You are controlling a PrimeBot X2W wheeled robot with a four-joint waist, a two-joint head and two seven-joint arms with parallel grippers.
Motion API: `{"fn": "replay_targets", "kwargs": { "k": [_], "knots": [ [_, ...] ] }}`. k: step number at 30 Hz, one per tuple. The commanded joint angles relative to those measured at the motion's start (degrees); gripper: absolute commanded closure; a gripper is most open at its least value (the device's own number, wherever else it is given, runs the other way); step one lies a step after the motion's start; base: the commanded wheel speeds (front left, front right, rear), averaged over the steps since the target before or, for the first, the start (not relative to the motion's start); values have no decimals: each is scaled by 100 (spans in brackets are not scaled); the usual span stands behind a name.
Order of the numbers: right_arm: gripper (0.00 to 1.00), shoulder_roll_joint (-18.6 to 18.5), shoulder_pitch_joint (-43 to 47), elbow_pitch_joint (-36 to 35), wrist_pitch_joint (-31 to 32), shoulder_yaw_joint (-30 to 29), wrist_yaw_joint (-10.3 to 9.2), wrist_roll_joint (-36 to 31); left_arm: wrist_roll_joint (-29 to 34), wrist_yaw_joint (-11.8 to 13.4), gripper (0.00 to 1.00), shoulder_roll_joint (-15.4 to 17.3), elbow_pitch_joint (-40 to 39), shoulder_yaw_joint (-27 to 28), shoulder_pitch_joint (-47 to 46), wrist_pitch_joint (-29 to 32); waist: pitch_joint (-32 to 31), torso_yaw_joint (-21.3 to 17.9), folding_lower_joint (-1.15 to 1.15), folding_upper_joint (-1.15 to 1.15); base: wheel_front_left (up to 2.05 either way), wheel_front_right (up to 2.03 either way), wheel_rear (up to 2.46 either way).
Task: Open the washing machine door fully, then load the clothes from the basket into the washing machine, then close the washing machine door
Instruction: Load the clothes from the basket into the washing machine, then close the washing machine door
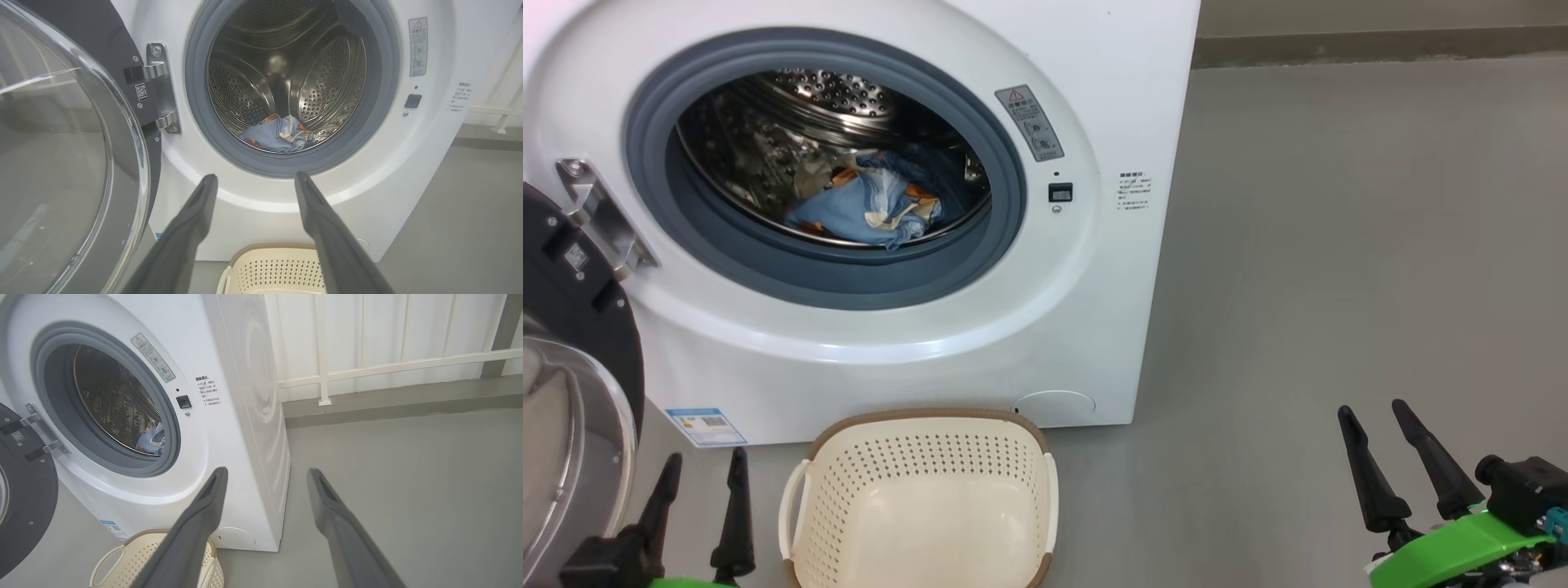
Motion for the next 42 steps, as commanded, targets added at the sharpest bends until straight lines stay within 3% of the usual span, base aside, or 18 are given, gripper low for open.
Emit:
{"fn": "replay_targets", "kwargs": {
  "k": [1,42],
  "knots": [
    [0,-127,36,-156,-47,42,30,12,-77,-21,0,87,-239,221,-5,-37,-21,10,1,0,0,0,0],
    [0,-67,101,-199,-47,-52,30,-29,-243,-21,0,36,-419,241,219,-37,-34,-19,1,0,-13,13,0]
  ]
}}
